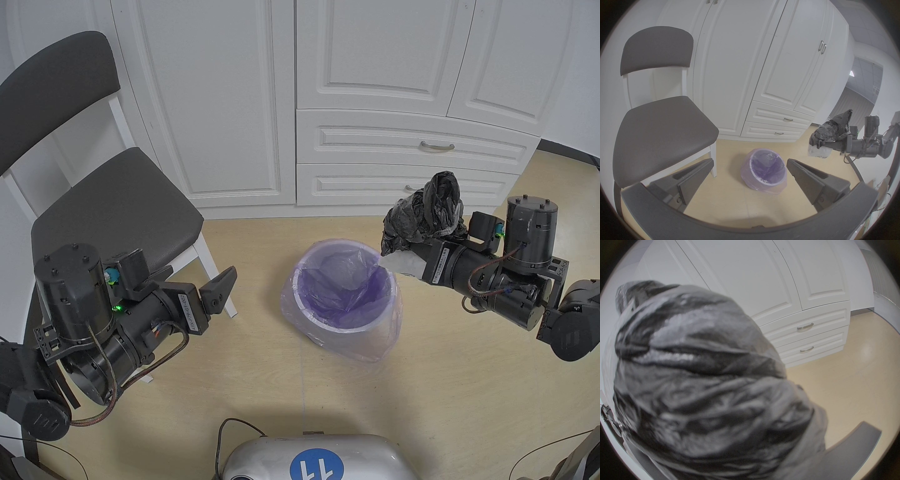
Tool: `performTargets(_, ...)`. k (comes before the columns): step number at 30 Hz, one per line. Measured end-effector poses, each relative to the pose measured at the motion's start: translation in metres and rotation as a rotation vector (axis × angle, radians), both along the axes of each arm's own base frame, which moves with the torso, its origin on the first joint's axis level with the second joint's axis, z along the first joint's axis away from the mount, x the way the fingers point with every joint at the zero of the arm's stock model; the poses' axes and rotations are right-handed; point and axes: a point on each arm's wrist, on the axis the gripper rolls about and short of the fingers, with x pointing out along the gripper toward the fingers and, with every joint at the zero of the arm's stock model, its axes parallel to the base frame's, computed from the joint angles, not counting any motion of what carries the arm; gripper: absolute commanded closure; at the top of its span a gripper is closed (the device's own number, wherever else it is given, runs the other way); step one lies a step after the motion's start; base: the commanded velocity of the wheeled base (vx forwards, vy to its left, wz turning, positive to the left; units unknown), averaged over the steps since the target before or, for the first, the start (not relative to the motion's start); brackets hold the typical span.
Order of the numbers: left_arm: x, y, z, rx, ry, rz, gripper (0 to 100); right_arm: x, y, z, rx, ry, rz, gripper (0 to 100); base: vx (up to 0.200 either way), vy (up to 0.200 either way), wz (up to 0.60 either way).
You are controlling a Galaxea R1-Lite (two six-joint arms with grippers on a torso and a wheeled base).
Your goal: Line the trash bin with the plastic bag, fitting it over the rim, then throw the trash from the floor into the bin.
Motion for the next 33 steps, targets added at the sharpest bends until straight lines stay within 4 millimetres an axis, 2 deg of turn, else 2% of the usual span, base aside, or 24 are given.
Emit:
performTargets(9,-0.009,0.002,0.005,-0.005,-0.026,-0.019,0,0.0,0.015,-0.013,0.025,0.049,0.034,100,0.0,0.0,0.0)
performTargets(15,-0.011,0.004,0.013,-0.06,-0.103,-0.024,0,0.001,0.025,-0.023,0.014,0.082,0.055,100,0.0,0.0,0.0)
performTargets(22,-0.014,0.006,0.012,-0.096,-0.141,-0.112,0,0.002,0.027,-0.026,0.015,0.09,0.058,100,0.0,0.0,0.0)
performTargets(30,-0.013,0.007,0.011,-0.127,-0.195,-0.115,0,0.002,0.028,-0.025,0.02,0.091,0.058,100,0.0,0.0,0.0)
performTargets(33,-0.012,0.006,0.006,-0.117,-0.183,-0.115,0,0.002,0.028,-0.025,0.02,0.091,0.057,100,0.2,0.0,0.0)
